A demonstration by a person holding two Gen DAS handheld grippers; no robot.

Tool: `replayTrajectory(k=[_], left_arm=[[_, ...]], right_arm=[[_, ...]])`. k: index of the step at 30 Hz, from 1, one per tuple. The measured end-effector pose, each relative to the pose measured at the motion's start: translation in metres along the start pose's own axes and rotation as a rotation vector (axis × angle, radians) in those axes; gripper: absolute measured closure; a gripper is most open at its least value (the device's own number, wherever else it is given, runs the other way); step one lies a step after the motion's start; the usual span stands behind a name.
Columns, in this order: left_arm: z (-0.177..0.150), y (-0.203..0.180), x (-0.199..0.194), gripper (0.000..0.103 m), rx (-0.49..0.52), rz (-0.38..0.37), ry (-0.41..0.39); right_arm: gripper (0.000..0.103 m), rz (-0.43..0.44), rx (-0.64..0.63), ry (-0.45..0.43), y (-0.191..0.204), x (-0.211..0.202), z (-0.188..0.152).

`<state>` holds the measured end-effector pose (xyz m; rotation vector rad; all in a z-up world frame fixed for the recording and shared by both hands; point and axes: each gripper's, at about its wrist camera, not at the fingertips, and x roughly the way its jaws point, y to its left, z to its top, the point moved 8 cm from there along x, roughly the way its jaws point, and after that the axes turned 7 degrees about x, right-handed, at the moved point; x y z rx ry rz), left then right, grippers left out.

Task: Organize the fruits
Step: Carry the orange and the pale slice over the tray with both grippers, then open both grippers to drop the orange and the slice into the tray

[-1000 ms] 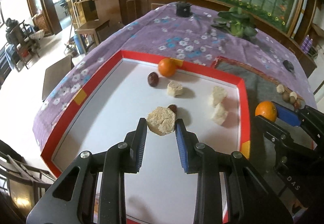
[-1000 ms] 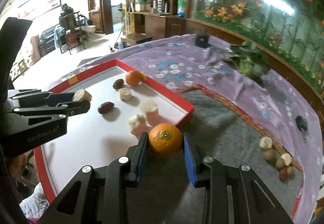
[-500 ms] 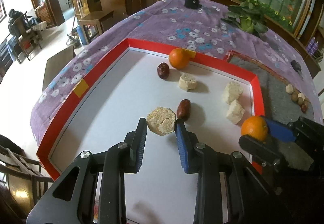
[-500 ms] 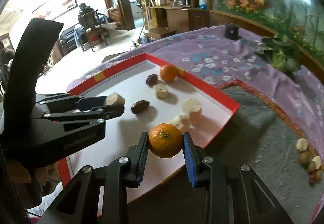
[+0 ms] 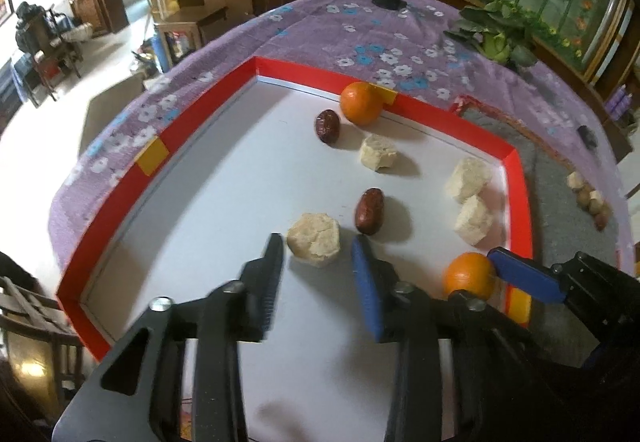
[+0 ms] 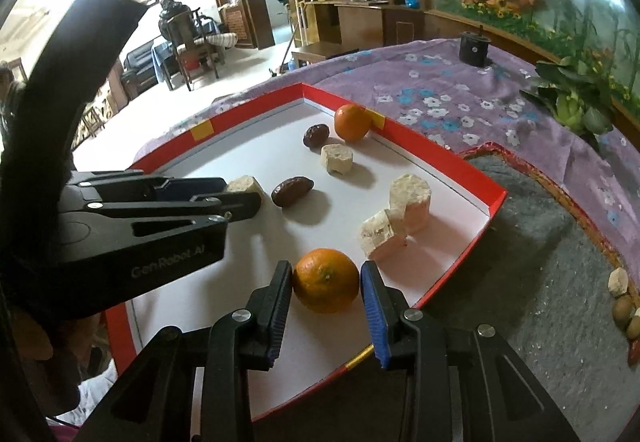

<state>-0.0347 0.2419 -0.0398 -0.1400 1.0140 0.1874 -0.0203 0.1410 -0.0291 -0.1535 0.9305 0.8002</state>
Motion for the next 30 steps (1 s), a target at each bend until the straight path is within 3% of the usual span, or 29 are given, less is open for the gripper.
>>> replayTrajectory(k=[2,9,14,18,20,30], left_arm=[[0.000,0.000,-0.003,0.051,-0.004,-0.023,-0.007],[0.001,-0.003,-0.018,0.050,0.028,-0.013,-0.032],[0.009,-0.027,-0.030,0.050,0.072,0.008,-0.077],[0.016,-0.061,-0.036,0.050,0.119,0.020,-0.116],[0.018,-0.082,-0.034,0.050,0.146,0.003,-0.117],[0.022,-0.179,-0.021,0.050,0.258,-0.093,-0.103]], right_arm=[[0.066,0.013,0.003,-0.007,0.001,-0.005,0.000],[0.061,0.002,0.018,-0.044,-0.006,-0.025,-0.004],[0.060,-0.040,0.048,-0.085,-0.025,-0.047,-0.005],[0.058,-0.126,0.125,-0.129,-0.058,-0.067,-0.008],[0.053,-0.148,0.166,-0.142,-0.073,-0.074,-0.011],[0.053,-0.332,0.288,-0.131,-0.155,-0.111,-0.052]])
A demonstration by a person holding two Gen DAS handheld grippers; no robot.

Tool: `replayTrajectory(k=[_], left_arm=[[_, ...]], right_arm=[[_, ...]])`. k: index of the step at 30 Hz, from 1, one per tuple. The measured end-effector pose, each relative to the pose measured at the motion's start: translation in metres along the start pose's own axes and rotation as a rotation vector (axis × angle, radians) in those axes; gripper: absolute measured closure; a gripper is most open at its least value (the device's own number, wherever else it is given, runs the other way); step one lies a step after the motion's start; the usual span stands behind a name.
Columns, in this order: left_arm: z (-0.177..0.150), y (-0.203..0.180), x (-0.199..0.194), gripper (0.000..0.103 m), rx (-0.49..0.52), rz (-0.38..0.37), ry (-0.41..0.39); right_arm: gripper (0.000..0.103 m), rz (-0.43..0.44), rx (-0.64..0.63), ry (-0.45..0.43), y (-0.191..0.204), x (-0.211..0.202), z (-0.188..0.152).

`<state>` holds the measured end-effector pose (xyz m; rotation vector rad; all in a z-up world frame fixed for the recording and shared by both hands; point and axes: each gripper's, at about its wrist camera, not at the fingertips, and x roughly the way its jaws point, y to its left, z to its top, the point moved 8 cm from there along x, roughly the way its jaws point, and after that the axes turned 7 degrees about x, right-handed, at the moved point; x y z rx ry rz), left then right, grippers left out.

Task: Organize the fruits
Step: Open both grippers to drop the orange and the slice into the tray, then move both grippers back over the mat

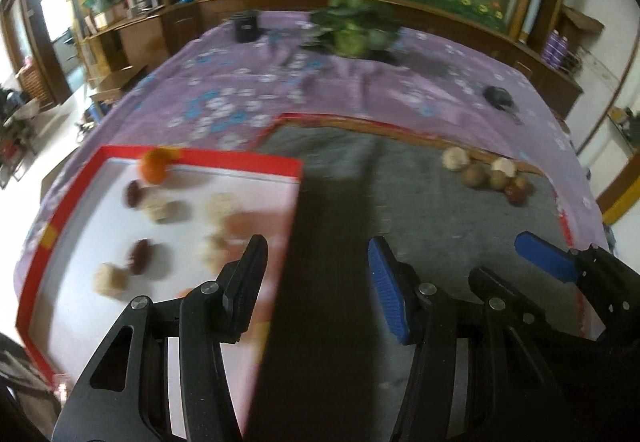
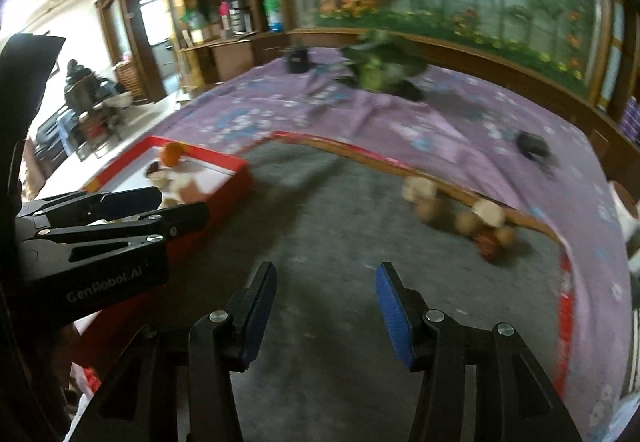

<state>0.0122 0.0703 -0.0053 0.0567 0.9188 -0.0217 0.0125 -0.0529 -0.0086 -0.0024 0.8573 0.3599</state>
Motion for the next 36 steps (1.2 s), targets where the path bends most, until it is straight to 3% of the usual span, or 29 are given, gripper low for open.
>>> replayTrajectory(k=[3,12,26,36], left_arm=[[0.004,-0.028,0.008,0.051,0.033,-0.037,0.015],[0.012,-0.077,0.025,0.051,0.093,-0.084,0.053],[0.014,-0.098,0.044,0.051,0.102,-0.106,0.105],[0.025,-0.085,0.060,0.051,0.059,-0.149,0.170]], right_arm=[[0.052,-0.056,0.030,0.001,-0.029,-0.004,-0.004],[0.052,-0.080,0.115,0.009,-0.081,-0.010,-0.011],[0.052,-0.123,0.147,0.029,-0.118,-0.006,-0.016],[0.052,-0.115,0.195,0.020,-0.145,-0.005,-0.005]])
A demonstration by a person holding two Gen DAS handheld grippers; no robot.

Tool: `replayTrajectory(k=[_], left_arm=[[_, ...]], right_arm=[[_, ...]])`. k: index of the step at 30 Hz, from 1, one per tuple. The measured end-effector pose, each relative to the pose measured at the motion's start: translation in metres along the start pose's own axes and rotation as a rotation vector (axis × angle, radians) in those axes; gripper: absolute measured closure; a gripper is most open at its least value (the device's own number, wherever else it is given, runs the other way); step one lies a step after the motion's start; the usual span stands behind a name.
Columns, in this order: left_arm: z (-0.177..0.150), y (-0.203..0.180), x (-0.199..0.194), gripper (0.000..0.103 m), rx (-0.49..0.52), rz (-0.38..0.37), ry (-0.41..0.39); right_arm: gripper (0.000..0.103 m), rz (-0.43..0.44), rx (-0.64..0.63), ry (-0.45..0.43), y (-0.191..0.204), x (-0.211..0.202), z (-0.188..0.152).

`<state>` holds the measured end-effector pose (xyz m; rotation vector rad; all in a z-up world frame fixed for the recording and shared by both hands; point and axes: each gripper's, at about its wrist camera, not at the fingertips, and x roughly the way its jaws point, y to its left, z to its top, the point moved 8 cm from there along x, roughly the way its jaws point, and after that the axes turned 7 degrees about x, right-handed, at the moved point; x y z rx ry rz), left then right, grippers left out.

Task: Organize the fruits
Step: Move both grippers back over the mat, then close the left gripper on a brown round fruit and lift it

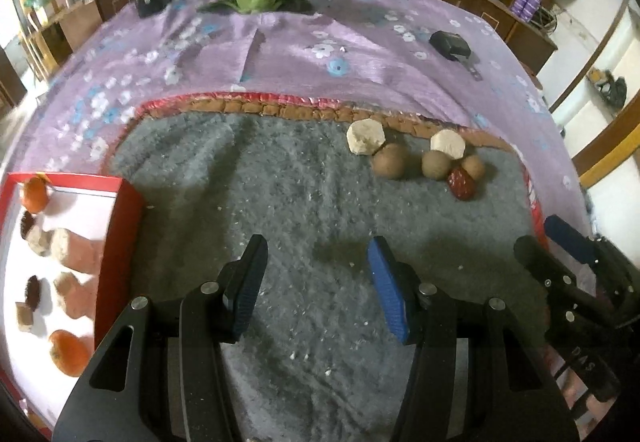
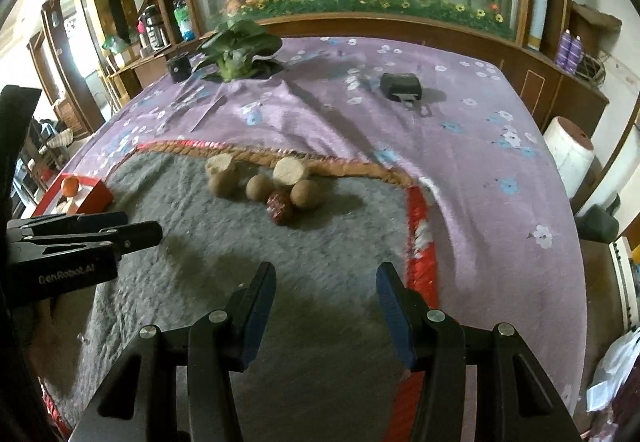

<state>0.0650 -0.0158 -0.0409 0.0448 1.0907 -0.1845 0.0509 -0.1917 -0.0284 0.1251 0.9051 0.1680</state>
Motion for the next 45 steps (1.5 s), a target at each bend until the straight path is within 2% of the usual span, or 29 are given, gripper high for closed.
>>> replayTrajectory(k=[2,8,15,20,24,29,36,38,39,41,43,45], left_arm=[[0.005,0.001,0.004,0.051,-0.027,-0.019,0.013],[0.021,-0.013,0.014,0.051,-0.004,-0.015,0.018],[0.041,-0.018,0.032,0.051,-0.149,-0.066,0.047],[0.050,-0.018,0.039,0.051,-0.213,-0.088,0.051],[0.052,-0.022,0.040,0.051,-0.210,-0.074,0.045],[0.054,-0.023,0.036,0.051,-0.232,-0.102,0.038],[0.057,-0.028,0.044,0.051,-0.234,-0.079,0.041],[0.058,-0.028,0.044,0.060,-0.235,-0.068,0.038],[0.057,-0.027,0.046,0.070,-0.228,-0.053,0.042],[0.056,-0.026,0.046,0.071,-0.224,-0.064,0.031],[0.055,-0.023,0.044,0.079,-0.229,-0.094,0.026],[0.051,-0.020,0.041,0.079,-0.237,-0.117,0.030]], right_arm=[[0.052,0.000,0.002,-0.004,-0.002,0.000,0.004],[0.049,0.008,0.007,-0.008,-0.006,0.003,0.008],[0.048,0.027,0.023,0.007,-0.013,0.010,0.006],[0.048,0.043,0.037,0.015,-0.017,0.016,0.005],[0.048,0.057,0.041,0.012,-0.017,0.015,0.005],[0.048,0.069,0.040,0.010,-0.015,0.014,0.005],[0.048,0.074,0.034,0.008,-0.014,0.014,0.005],[0.048,0.083,0.033,0.004,-0.014,0.014,0.006],[0.048,0.092,0.032,0.003,-0.013,0.014,0.006],[0.048,0.111,0.027,-0.001,-0.011,0.014,0.005],[0.048,0.144,0.022,-0.007,-0.006,0.013,0.005],[0.048,0.198,0.026,-0.005,0.001,0.013,0.004]])
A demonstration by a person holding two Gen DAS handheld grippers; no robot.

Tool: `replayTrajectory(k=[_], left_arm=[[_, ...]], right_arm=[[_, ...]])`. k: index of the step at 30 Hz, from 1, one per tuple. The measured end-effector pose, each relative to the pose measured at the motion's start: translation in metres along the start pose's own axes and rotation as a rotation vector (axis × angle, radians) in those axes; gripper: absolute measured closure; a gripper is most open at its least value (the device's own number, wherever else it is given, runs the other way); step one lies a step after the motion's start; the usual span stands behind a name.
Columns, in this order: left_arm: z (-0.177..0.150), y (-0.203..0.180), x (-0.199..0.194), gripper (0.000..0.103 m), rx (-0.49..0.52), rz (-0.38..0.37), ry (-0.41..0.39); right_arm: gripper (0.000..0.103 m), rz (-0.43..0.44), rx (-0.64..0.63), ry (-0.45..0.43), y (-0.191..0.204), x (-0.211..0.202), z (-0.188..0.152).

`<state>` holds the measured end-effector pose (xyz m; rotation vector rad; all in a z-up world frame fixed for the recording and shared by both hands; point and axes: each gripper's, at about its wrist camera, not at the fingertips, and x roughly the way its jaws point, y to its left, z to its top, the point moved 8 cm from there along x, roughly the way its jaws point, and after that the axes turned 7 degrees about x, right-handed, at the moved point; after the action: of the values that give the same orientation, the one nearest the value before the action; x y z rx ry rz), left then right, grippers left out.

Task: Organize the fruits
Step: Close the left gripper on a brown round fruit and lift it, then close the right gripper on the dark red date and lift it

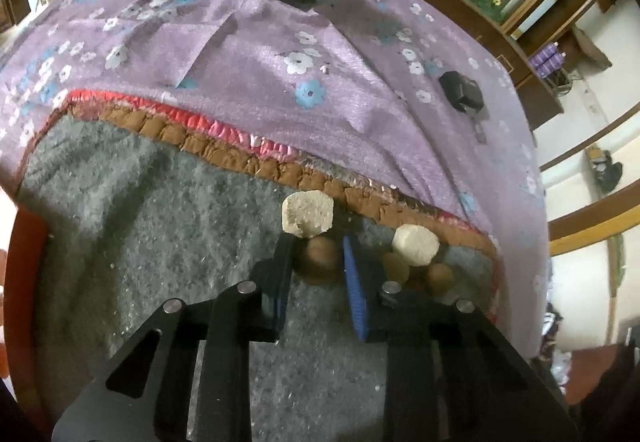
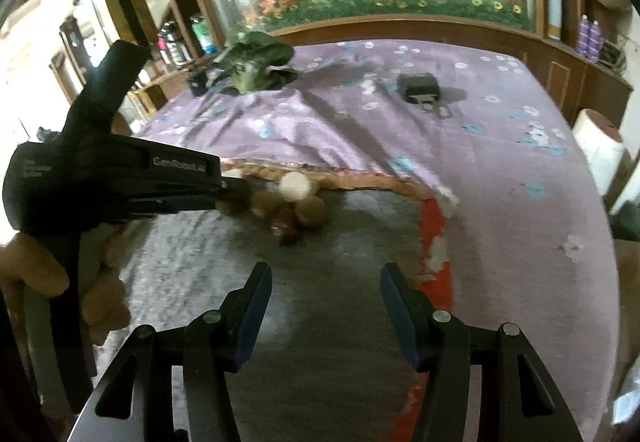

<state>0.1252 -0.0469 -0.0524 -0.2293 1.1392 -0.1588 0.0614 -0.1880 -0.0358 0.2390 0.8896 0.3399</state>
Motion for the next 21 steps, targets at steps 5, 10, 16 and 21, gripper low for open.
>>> replayTrajectory(k=[5,10,16,21], left_arm=[[-0.007,0.012,-0.012,0.079,0.007,-0.003,-0.002],[-0.014,0.021,-0.026,0.079,0.019,0.003,-0.021],[-0.025,0.025,-0.038,0.079,0.068,0.034,-0.040],[-0.033,0.033,-0.053,0.079,0.107,0.080,-0.079]], right_arm=[[0.053,0.055,-0.020,0.035,0.019,0.013,-0.002],[0.057,-0.040,-0.068,0.044,0.023,0.032,0.009],[0.078,-0.121,-0.148,0.054,0.028,0.058,0.019],[0.085,-0.111,-0.139,0.046,0.032,0.047,0.013]])
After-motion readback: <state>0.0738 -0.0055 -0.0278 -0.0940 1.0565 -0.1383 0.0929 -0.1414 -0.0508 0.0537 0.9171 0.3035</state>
